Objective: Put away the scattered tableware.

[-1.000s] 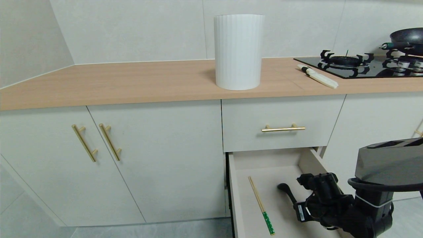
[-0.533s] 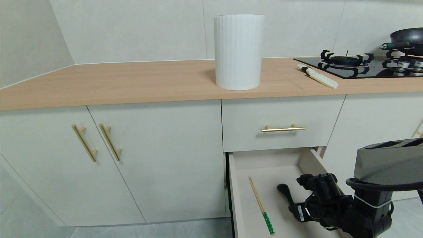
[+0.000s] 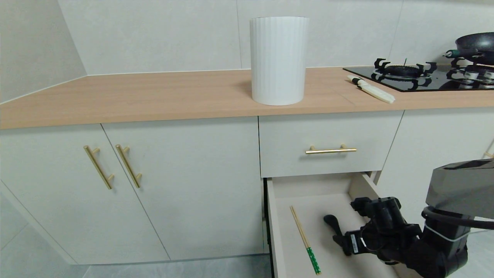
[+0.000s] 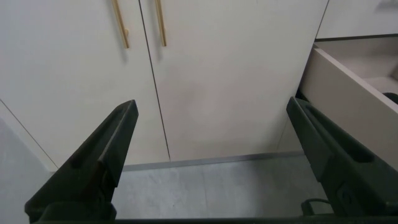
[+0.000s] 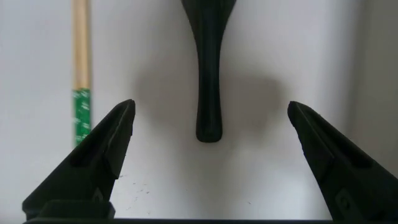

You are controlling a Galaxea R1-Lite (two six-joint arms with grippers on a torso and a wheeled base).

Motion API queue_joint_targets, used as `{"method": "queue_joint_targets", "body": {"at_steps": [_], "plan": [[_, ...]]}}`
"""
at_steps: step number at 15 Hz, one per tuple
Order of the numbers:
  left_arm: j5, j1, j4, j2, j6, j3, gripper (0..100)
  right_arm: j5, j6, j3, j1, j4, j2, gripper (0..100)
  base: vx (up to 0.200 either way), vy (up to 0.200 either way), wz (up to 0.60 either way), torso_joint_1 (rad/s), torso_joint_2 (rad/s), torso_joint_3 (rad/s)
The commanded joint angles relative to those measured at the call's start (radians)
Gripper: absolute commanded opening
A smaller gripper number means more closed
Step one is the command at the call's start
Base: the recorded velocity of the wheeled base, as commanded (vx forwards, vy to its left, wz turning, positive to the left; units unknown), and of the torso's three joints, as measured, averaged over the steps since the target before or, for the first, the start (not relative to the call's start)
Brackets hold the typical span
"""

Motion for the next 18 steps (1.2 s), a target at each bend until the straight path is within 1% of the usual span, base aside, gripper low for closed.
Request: {"method": "queue_joint_targets", "body": {"at_steps": [1, 2, 4, 6, 9, 12, 18], "plan": [[0.0, 0.0, 0.0, 0.001, 0.0, 0.0, 100, 0.001, -0.001, 0.032, 0.03, 0.039, -0.175, 100, 0.0, 0.0, 0.0, 0.0, 0.0, 0.0], [0.0, 0.0, 0.0, 0.001, 0.001, 0.0, 100, 0.001, -0.001, 0.031, 0.042, 0.1, -0.246, 100, 0.0, 0.0, 0.0, 0.0, 0.0, 0.0], [0.0, 0.0, 0.0, 0.001, 0.0, 0.0, 100, 0.01, 0.006, 0.029, 0.061, 0.168, -0.351, 100, 0.0, 0.0, 0.0, 0.0, 0.0, 0.0], [0.0, 0.0, 0.0, 0.001, 0.001, 0.0, 100, 0.012, 0.006, 0.029, 0.076, 0.202, -0.41, 100, 0.0, 0.0, 0.0, 0.0, 0.0, 0.0], [-0.002, 0.0, 0.0, 0.001, 0.001, 0.0, 100, 0.016, 0.006, 0.023, 0.105, 0.306, -0.551, 100, 0.0, 0.0, 0.0, 0.0, 0.0, 0.0], [-0.002, 0.0, 0.0, 0.001, 0.001, 0.0, 100, 0.03, 0.004, 0.014, 0.116, 0.372, -0.608, 100, -0.2, 0.0, 0.0, 0.002, 0.0, 0.002], [-0.002, 0.0, 0.0, 0.001, 0.001, 0.0, 100, 0.032, 0.002, 0.019, 0.133, 0.409, -0.646, 100, -0.2, 0.0, 0.0, 0.0, 0.0, 0.001]]}}
